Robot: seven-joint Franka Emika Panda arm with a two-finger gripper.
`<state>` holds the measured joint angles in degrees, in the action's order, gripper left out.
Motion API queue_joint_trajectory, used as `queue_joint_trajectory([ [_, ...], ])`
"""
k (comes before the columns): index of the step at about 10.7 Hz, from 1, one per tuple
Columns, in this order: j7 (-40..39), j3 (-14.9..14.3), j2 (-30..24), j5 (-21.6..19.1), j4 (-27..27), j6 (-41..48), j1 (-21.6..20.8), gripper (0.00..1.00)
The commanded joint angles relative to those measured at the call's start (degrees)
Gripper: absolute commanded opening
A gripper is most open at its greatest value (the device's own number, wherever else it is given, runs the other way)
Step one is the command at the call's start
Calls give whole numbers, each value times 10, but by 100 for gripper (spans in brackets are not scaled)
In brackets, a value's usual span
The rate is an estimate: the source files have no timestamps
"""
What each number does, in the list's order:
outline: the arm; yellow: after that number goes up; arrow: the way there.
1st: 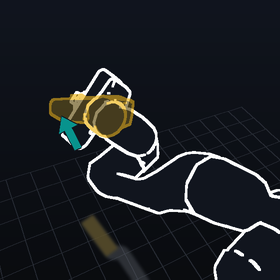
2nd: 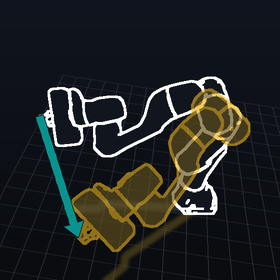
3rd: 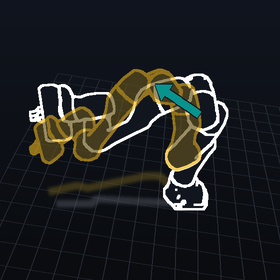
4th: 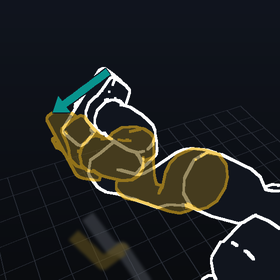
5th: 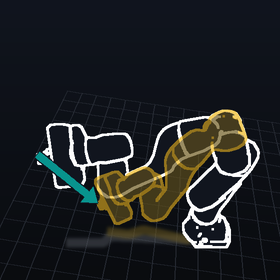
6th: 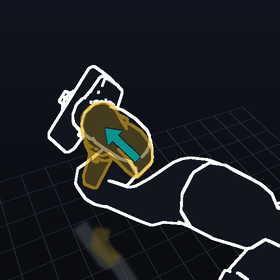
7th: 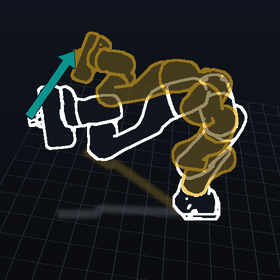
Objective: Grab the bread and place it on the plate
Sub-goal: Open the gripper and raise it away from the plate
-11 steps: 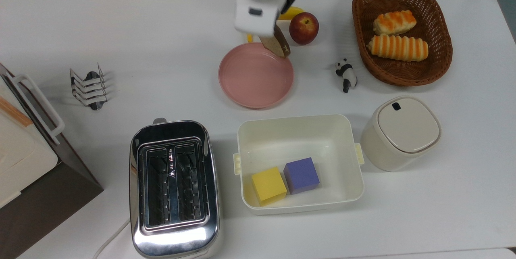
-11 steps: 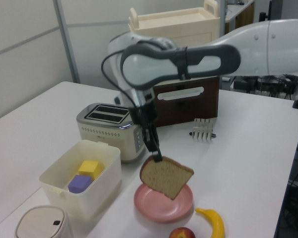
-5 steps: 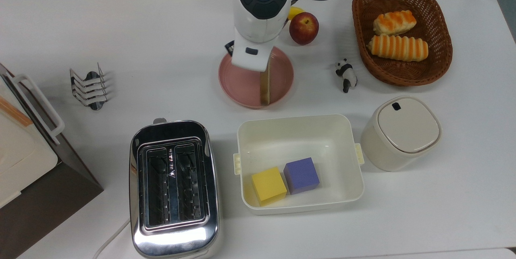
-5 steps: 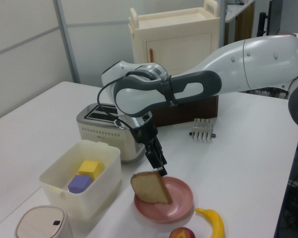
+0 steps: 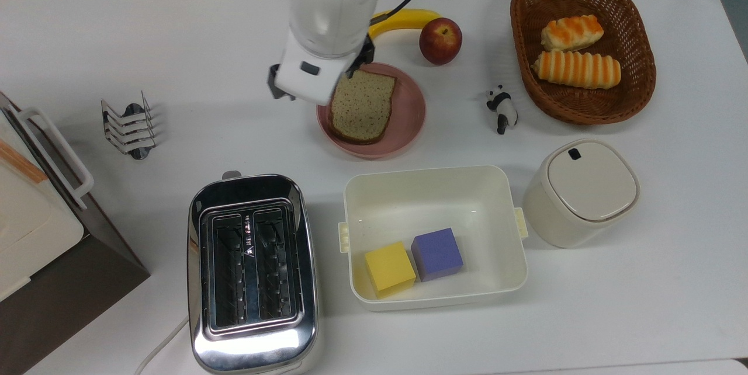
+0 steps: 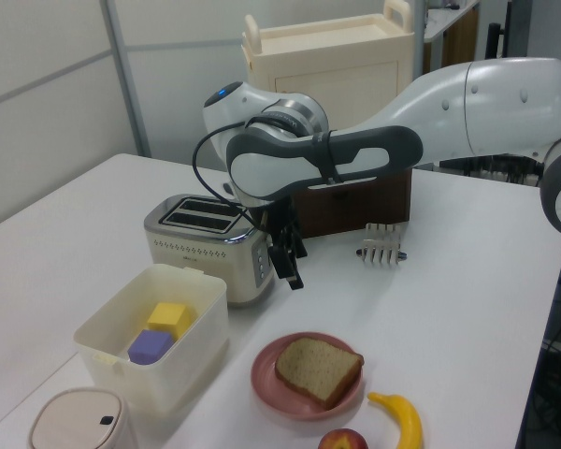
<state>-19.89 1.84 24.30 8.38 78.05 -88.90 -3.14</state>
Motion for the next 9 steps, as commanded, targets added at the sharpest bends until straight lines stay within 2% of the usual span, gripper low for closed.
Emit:
queue_joint_trajectory([
  [1, 56, -19, -29, 21, 11, -18, -7, 100],
  [2, 64, -19, -43, 18, 11, -24, -4, 100],
  [6, 247, -19, -114, 8, 18, -17, 9, 100],
  [7, 269, -18, -131, 1, 30, -17, 9, 100],
  [9, 264, -19, -178, -50, 59, -19, 16, 100],
])
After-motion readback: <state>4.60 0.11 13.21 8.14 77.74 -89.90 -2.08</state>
